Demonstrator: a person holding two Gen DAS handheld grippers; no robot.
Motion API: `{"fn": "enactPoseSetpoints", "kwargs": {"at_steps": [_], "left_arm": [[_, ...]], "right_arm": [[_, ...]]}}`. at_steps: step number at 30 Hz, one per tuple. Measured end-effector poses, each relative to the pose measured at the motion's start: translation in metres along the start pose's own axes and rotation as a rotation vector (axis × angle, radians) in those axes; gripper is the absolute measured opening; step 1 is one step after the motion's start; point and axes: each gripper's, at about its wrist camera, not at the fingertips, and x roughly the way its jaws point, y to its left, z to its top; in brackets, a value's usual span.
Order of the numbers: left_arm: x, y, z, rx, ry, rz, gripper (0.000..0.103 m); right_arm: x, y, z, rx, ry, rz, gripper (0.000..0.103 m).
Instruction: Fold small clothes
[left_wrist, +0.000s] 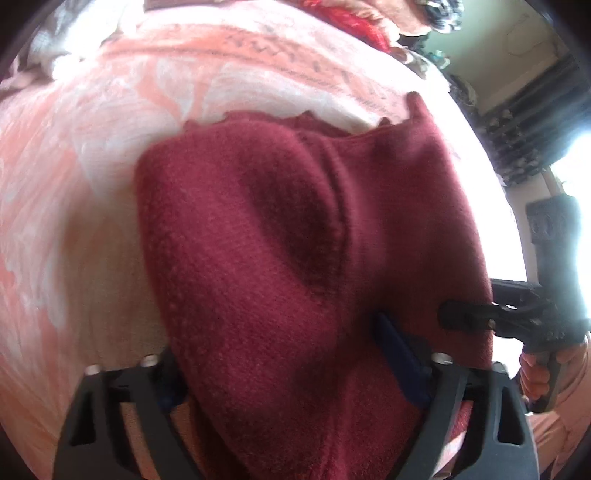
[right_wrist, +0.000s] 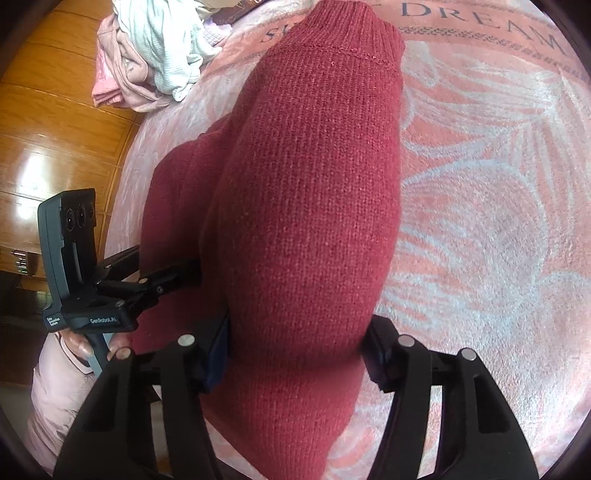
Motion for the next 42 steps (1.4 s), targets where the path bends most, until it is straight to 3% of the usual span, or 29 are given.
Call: {"fn": "enactPoseSetpoints", "kwargs": {"at_steps": [3,7,16,28,33,35,38,40,42], "left_arm": [[-0.006,-0.010,-0.001,0.044,-0.020,0.003,0.058],[-0.016,-0.010,-0.003,0.001,-0.049,-0.048,0.041],[-0.020,-0.045,0.005,0.028,-0.079,-0.092,0.035],[-0.005,-0.143,0.047,0.093,-0.139,-0.094,0.035],[0.028,-0.175,0.059,0.101,-0.115,-0.077,0.034],[0.048,-0.182,0.058,0.126,-0.096,-0.034,0.035],[0.074,-0.184,0.056,0.171,-0.090,0.028,0.048],[0.079,-0.180,0.055,0.168,-0.105,0.023,0.058],[0.078,-0.172,0.052,0.133,-0.110,0.008,0.063]], "right_arm": [[-0.009,0.006,-0.002,-0.036,0.000,0.014,0.046],[-0.019,0.007,-0.005,-0.056,-0.002,0.019,0.044],[-0.062,-0.012,-0.008,-0.055,-0.059,0.031,0.043],[-0.133,-0.079,-0.006,0.038,-0.183,0.031,0.044],[-0.123,-0.140,-0.003,0.118,-0.155,0.007,0.045],[-0.108,-0.166,-0.006,0.175,-0.130,0.028,0.049],[-0.097,-0.189,-0.016,0.221,-0.135,0.095,0.057],[-0.094,-0.194,-0.021,0.248,-0.135,0.125,0.060],[-0.102,-0.188,-0.024,0.210,-0.138,0.091,0.062]]}}
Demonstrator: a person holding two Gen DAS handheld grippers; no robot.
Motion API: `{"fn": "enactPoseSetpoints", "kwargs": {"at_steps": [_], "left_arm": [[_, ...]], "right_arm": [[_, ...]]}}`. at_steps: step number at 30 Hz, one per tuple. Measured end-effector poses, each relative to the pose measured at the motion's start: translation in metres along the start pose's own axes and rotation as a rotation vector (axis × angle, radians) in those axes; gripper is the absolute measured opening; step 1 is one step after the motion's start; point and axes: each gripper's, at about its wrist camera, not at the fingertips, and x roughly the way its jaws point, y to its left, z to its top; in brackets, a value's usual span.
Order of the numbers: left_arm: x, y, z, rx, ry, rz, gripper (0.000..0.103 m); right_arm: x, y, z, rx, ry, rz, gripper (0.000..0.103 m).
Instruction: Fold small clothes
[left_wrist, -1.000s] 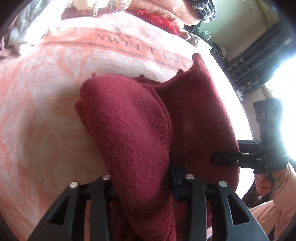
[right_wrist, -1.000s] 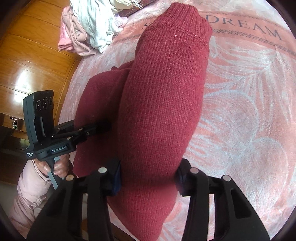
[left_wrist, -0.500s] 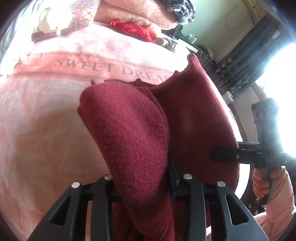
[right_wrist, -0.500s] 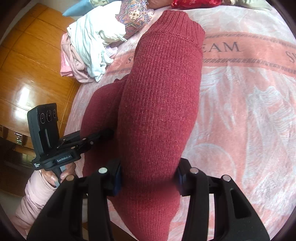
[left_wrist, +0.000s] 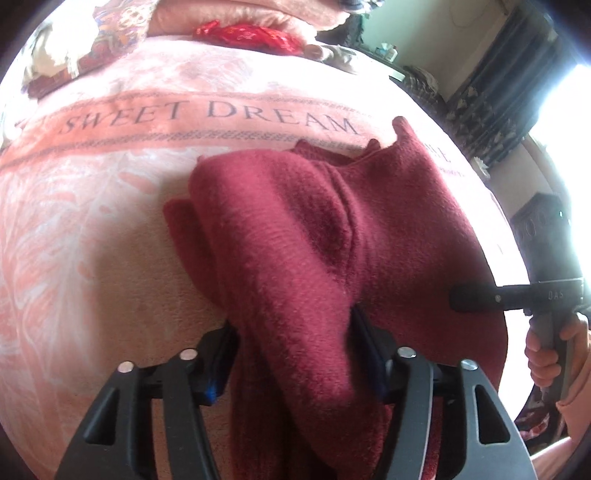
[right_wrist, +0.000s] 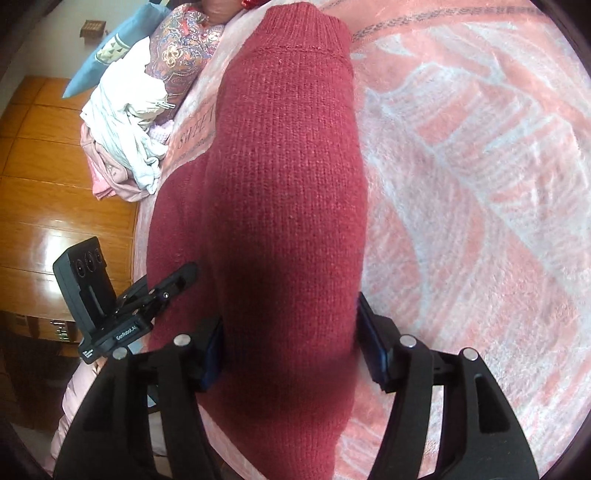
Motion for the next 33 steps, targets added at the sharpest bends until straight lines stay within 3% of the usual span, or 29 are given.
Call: {"fn": "enactPoseSetpoints", "kwargs": {"at_steps": [3,5,7,9,11,16,20,21,23,26,29,33], "left_arm": [[-0.016,0.001,-0.006,-0.003,-0.013,0.004,0.062],[-0.041,-0.005,-0.013,0.015,-0.061,0.050,0.060],[-0.070,-0.013,-0.024,0.043,-0.129,0.070,0.061],[-0.089,-0.024,-0.036,0.072,-0.142,0.072,0.061],[-0.098,-0.034,-0.046,0.095,-0.154,0.064,0.060],[-0.080,-0.055,-0.063,0.168,-0.088,0.123,0.060],[-0.042,-0.029,-0.076,0.100,0.030,0.182,0.063],[-0.035,-0.021,-0.080,0.076,0.044,0.182,0.069],[-0.027,-0.009,-0.089,0.044,0.049,0.178,0.077],[-0.033,-0.012,-0.088,0.065,0.032,0.187,0.077],[-0.054,-0.021,-0.084,0.085,-0.011,0.205,0.077],[-0.089,-0.031,-0.082,0.051,-0.065,0.230,0.087]], "right_arm": [[-0.028,0.023,-0.011,-0.098,-0.043,-0.122,0.065],[-0.049,0.039,-0.026,-0.181,-0.075,-0.192,0.058],[-0.061,0.054,-0.044,-0.229,-0.071,-0.154,0.058],[-0.061,0.066,-0.060,-0.258,-0.055,-0.123,0.058],[-0.049,0.075,-0.070,-0.266,-0.015,-0.157,0.049],[-0.018,0.079,-0.075,-0.246,0.055,-0.264,0.045],[0.004,0.065,-0.080,-0.222,0.098,-0.319,0.043],[0.006,0.064,-0.083,-0.230,0.099,-0.334,0.042],[0.015,0.065,-0.086,-0.253,0.095,-0.360,0.043],[0.011,0.073,-0.086,-0.252,0.076,-0.353,0.046],[-0.018,0.077,-0.091,-0.195,0.021,-0.289,0.051],[-0.056,0.090,-0.105,-0.164,-0.080,-0.316,0.063]]}}
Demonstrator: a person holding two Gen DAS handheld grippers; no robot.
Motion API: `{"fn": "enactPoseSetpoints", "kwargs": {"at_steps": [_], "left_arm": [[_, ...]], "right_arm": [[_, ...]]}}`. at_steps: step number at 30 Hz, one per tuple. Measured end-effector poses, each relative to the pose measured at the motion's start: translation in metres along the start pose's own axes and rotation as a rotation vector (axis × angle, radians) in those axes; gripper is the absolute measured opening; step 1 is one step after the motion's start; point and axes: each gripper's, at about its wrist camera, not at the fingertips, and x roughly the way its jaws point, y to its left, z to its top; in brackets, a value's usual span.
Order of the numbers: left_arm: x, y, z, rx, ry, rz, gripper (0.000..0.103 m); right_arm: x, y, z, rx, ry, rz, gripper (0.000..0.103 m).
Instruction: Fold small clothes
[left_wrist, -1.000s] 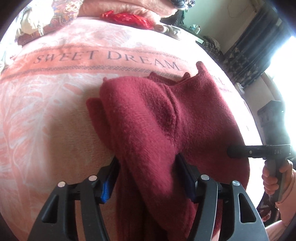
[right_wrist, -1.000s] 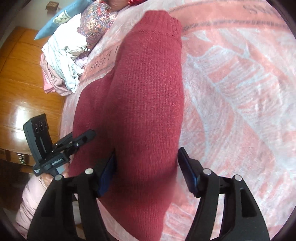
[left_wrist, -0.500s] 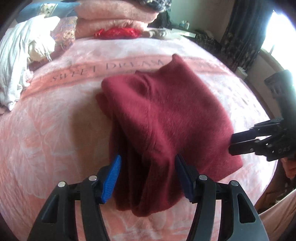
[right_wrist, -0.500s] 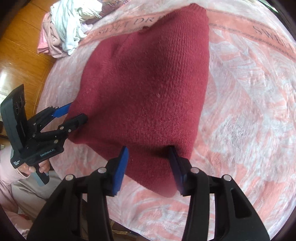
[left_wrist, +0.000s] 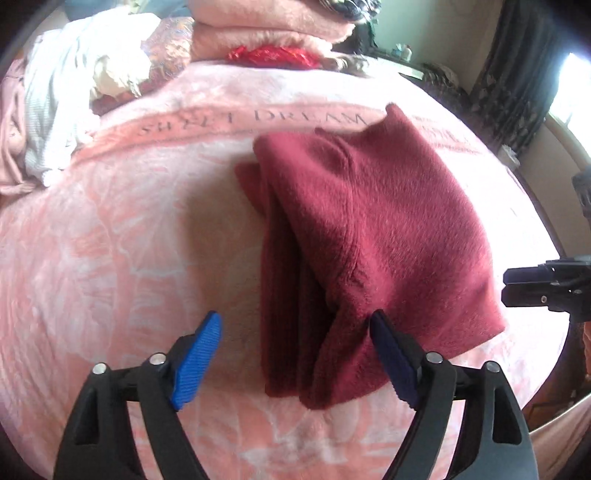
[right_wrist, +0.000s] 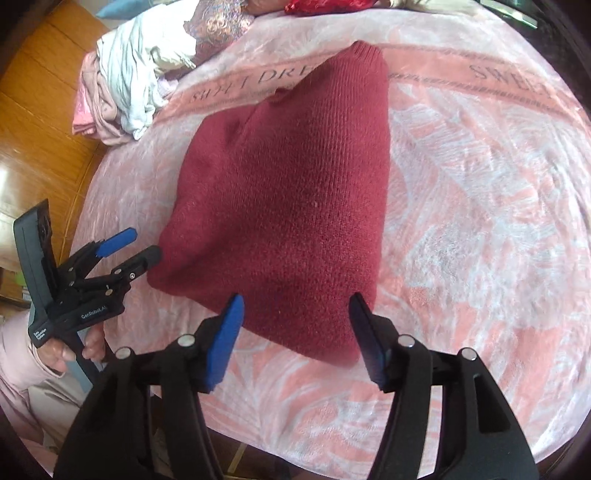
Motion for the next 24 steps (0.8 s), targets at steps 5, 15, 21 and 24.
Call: {"fn": "enactPoseSetpoints", "kwargs": {"at_steps": [5,15,21,24], "left_arm": [[-0.033,-0.002,-0.001,-0.085,-0.019,0.043,0.093],[-0.082,-0.026,-0.009,-0.034,-0.087,0.136,0.093],[-0.095,-0.041,-0.018,-0.009,-0.101,0.188,0.093],[-0.101,-0.044,-0.021,-0.008,-0.112,0.208,0.093]], "right_arm": [[-0.028,0.007,-0.016,0.065,-0.065,-0.058,0.081],[-0.047,0.020,-0.043,0.095,-0.136,-0.149,0.094],[-0.053,0.034,-0.049,0.054,-0.199,-0.249,0.097],[-0.054,0.037,-0.051,0.057,-0.218,-0.280,0.097]]}}
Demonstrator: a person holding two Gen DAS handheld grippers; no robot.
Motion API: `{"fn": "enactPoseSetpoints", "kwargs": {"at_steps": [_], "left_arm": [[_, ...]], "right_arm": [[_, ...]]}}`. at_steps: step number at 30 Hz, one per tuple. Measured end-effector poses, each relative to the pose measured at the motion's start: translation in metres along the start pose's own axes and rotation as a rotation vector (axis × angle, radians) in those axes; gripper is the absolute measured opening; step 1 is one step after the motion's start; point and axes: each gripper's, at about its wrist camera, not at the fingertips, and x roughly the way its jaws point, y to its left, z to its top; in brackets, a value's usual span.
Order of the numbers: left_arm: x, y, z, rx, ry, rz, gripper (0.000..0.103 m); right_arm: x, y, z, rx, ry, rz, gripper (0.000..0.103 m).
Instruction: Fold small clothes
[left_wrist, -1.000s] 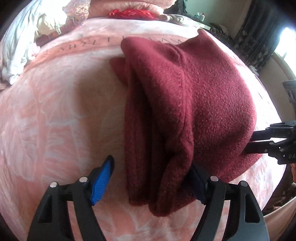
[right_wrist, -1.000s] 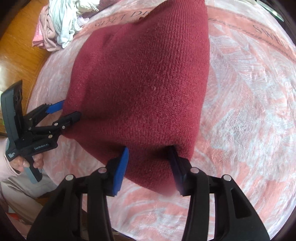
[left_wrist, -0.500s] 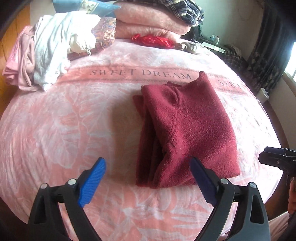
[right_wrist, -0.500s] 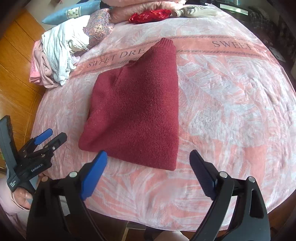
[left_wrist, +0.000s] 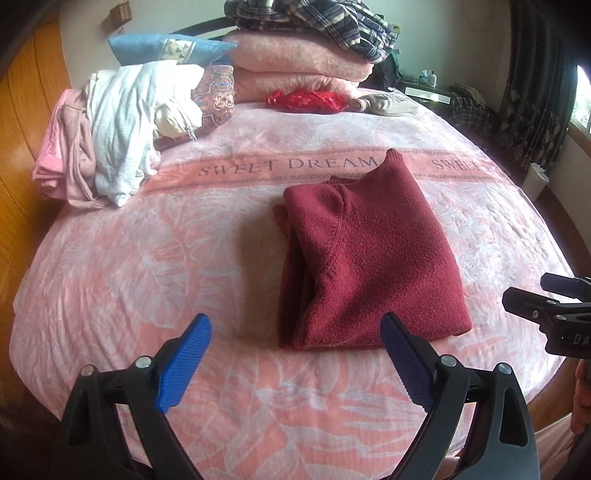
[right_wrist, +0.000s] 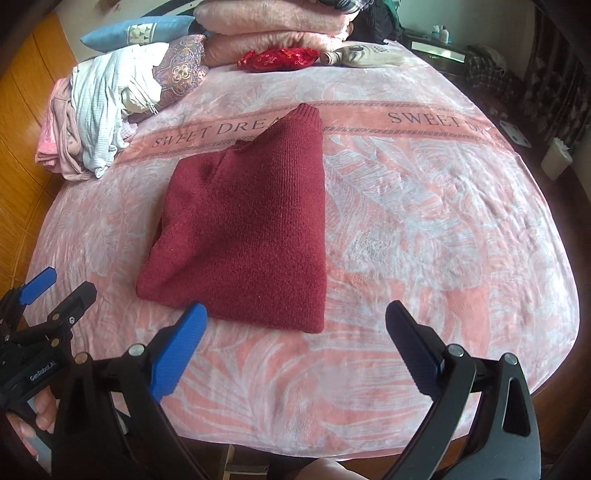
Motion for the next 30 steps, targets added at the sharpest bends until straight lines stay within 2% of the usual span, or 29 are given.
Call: {"fn": "enactPoseSetpoints", "kwargs": {"at_steps": [5,9,14,23,30], "left_arm": [[-0.002,0.001,-0.004,-0.008,0.008,0.024,0.094],[0.002,0.000,-0.009,-0.003,0.032,0.051,0.095],[0.010,0.004,-0.014,-0.011,0.078,0.041,0.095],[0.008,0.006,-0.007,-0.024,0.048,0.020,0.095],[0.013,0.004,-0.011,-0.014,0.074,0.009,0.095]], "right_arm": [[-0.003,0.004,-0.007,0.011,-0.031,-0.042,0.098],[0.000,0.005,-0.010,-0.007,-0.009,-0.028,0.098],[0.002,0.005,-0.012,-0.018,-0.001,-0.043,0.098],[0.004,0.001,-0.011,-0.019,-0.010,-0.066,0.098],[0.004,0.003,-0.011,-0.035,-0.006,-0.067,0.098]]}}
